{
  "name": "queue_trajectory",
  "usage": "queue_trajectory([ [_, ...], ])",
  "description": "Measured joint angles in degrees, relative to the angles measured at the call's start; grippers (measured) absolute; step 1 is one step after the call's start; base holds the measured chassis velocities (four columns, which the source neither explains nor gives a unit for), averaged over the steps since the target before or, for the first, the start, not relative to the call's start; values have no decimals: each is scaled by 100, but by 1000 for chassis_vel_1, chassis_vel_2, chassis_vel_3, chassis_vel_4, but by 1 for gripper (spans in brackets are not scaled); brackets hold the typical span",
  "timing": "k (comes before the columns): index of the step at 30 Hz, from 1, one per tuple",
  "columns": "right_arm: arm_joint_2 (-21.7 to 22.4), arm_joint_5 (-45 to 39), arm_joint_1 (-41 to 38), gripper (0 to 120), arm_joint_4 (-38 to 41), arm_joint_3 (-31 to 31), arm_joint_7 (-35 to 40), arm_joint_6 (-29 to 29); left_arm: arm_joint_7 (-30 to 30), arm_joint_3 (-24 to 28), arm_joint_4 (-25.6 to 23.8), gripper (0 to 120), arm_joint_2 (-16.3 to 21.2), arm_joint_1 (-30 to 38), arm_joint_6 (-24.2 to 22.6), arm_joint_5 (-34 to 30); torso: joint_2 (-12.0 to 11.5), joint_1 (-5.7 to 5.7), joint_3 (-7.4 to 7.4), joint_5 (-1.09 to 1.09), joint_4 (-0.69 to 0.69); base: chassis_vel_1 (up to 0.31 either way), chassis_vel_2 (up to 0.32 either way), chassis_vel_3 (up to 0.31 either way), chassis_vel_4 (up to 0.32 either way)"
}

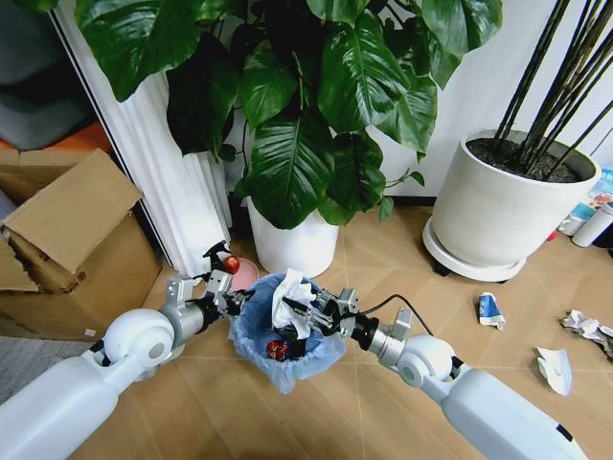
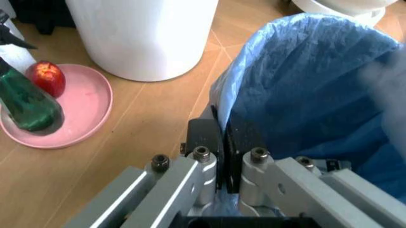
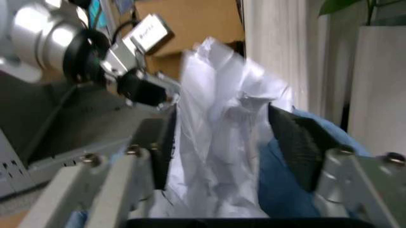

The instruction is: Pick up the trash bin and place the garbage on the floor into it.

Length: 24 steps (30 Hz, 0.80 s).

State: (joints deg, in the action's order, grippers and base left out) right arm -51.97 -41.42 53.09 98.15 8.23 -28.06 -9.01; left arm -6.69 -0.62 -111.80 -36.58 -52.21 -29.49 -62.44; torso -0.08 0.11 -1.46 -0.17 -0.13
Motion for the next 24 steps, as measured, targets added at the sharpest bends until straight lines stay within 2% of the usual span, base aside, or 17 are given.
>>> queue_trajectory([
  [1,36,80,-9,63,27,0,48,55,-1,-24,-10,0,9,-17,-6,0,0,0,0,1,0,0,0,0,0],
  [2,36,80,-9,63,27,0,48,55,-1,-24,-10,0,9,-17,-6,0,0,0,0,1,0,0,0,0,0],
  [6,256,211,-27,79,247,-12,343,257,-4,-158,-38,0,60,-157,-23,14,0,0,0,0,0,0,0,0,0],
  [7,256,211,-27,79,247,-12,343,257,-4,-158,-38,0,60,-157,-23,14,0,0,0,0,0,0,0,0,0],
  [11,410,180,72,97,410,-179,566,295,-7,-257,-68,0,93,-273,-27,50,0,0,0,0,0,0,0,0,0],
  [16,447,126,291,100,525,-486,1143,329,-33,-341,-85,0,94,-342,-28,56,0,0,1,-1,0,0,0,0,0],
  [19,477,184,608,100,554,-836,2021,557,-40,-440,-122,0,97,-423,-30,68,0,0,1,0,1,0,0,0,0],
  [20,441,269,864,100,465,-1070,2657,697,-39,-498,-147,0,82,-464,-30,78,0,0,1,-1,1,0,0,0,0],
  [21,441,269,864,100,465,-1070,2657,697,-39,-498,-147,0,82,-464,-30,78,0,0,1,-1,1,0,0,0,0],
  [24,282,452,1301,100,151,-1488,3347,867,-38,-558,-181,0,73,-495,-30,84,0,0,1,0,-1,0,0,0,0],
])
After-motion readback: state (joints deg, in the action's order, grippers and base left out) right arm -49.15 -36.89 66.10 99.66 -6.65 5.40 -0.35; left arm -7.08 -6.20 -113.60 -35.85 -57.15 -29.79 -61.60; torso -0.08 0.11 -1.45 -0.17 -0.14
